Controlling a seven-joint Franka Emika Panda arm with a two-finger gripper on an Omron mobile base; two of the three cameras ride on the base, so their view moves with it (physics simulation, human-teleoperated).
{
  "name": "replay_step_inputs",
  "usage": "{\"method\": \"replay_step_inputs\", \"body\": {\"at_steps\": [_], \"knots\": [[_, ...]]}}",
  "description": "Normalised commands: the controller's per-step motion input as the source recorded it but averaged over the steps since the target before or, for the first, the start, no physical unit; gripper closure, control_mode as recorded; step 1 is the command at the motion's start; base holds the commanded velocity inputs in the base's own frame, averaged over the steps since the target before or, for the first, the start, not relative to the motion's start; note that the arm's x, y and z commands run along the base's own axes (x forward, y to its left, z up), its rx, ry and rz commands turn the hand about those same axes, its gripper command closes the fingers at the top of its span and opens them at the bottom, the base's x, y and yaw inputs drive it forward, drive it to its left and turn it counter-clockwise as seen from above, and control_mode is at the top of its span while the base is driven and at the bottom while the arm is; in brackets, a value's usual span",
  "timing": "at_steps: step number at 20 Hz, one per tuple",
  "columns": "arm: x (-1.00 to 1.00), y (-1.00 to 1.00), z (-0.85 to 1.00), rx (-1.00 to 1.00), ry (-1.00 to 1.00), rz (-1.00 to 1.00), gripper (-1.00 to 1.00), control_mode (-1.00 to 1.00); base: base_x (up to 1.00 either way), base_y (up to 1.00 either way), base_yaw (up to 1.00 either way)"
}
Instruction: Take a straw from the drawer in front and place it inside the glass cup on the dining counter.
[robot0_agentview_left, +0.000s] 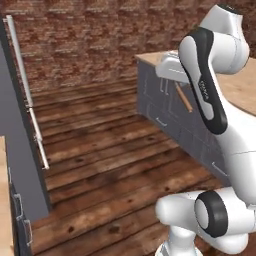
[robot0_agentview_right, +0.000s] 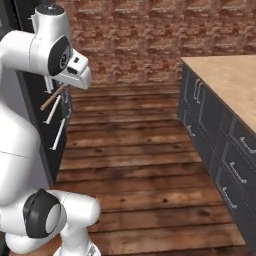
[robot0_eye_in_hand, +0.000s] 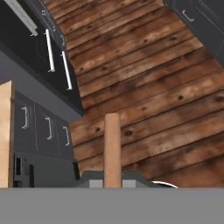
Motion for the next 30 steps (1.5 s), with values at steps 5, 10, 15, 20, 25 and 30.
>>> {"method": "replay_step_inputs", "body": {"at_steps": [5, 10, 15, 20, 25, 30], "knots": [[0.00, 0.00, 0.00, 0.00, 0.00, 0.00, 1.00, 1.00, 1.00, -0.03, 0.36], [0.00, 0.00, 0.00, 0.00, 0.00, 0.00, 1.00, 1.00, 1.00, -0.21, 0.36], [0.00, 0.00, 0.00, 0.00, 0.00, 0.00, 1.00, 1.00, 1.00, -0.75, 0.30], [0.00, 0.00, 0.00, 0.00, 0.00, 0.00, 1.00, 1.00, 1.00, -0.81, 0.26], [0.00, 0.00, 0.00, 0.00, 0.00, 0.00, 1.00, 1.00, 1.00, -0.34, 0.19], [0.00, 0.00, 0.00, 0.00, 0.00, 0.00, 1.00, 1.00, 1.00, -0.21, 0.13]]}}
